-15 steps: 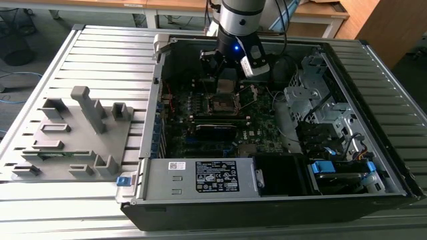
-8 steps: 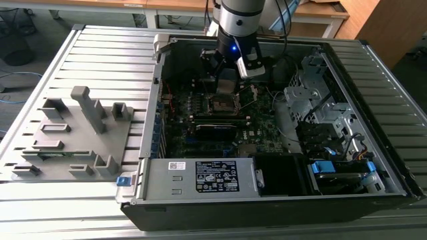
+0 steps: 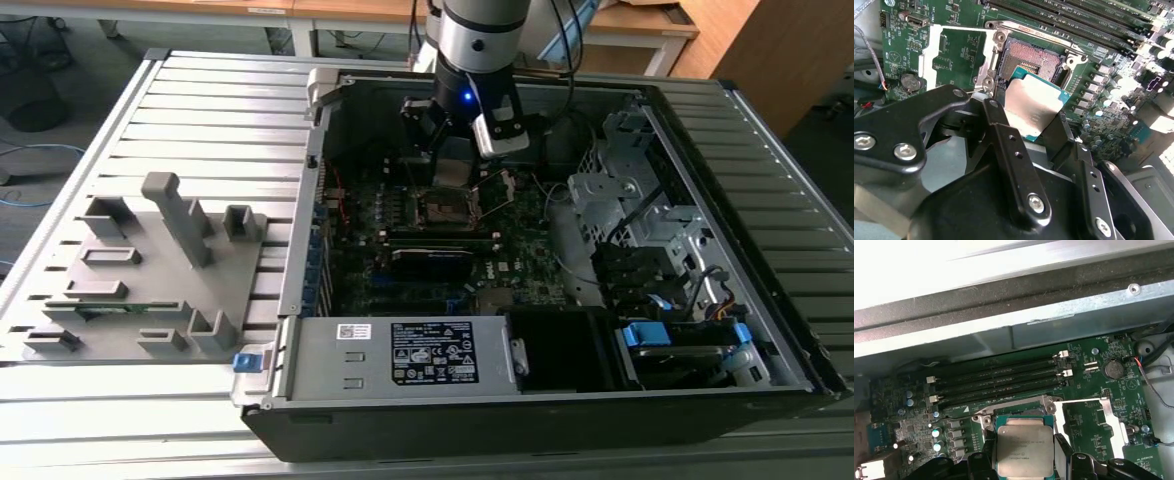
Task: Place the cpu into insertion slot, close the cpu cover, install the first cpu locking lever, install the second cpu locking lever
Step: 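Place the cpu into insertion slot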
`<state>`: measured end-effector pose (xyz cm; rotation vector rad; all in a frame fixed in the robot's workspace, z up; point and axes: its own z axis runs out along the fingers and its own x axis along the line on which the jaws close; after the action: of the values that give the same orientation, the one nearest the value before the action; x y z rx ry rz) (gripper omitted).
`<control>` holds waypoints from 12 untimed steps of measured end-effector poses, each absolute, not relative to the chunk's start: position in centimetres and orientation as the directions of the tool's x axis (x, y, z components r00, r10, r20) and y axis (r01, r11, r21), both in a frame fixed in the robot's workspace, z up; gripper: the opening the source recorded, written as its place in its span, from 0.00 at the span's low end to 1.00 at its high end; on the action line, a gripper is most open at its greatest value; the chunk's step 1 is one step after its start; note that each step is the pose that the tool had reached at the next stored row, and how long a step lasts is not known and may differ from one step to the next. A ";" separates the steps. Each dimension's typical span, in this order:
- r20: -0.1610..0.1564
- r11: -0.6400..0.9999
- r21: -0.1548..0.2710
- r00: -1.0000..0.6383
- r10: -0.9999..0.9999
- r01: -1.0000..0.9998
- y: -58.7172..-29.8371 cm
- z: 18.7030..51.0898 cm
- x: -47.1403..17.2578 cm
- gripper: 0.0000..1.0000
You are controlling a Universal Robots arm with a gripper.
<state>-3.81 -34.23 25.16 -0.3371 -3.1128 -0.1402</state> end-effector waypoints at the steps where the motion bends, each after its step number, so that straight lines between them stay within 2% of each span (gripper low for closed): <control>1: 0.017 0.971 0.088 -0.975 0.220 0.221 -34.2 25.2 -3.8 0.54; 12: 0.017 0.914 0.088 -0.918 0.395 0.395 -34.2 25.0 -3.8 0.54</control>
<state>-3.81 -34.23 24.95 -0.6349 -3.0746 -0.1412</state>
